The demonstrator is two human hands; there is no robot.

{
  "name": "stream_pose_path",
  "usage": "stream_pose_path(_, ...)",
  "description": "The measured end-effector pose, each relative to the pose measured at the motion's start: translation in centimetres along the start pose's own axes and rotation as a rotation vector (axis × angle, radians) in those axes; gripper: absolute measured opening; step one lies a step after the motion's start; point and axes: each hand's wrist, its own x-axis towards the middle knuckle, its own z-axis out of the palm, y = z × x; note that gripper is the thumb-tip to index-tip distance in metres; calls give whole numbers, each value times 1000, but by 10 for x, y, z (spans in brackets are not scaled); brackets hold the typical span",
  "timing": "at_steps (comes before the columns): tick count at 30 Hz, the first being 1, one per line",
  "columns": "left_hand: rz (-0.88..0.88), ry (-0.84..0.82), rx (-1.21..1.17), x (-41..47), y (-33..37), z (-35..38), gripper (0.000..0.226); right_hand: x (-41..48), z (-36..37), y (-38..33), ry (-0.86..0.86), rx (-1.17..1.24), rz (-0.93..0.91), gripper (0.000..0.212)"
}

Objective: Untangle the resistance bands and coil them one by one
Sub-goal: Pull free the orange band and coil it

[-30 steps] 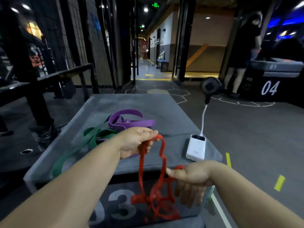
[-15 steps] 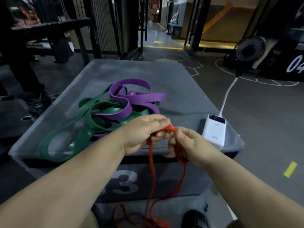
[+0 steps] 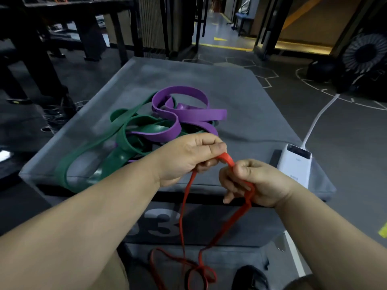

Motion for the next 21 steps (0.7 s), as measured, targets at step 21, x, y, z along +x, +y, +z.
stream_pose_path(21, -294, -43, 544, -1, -44, 17, 22, -35, -23, -42, 20, 590, -515, 17)
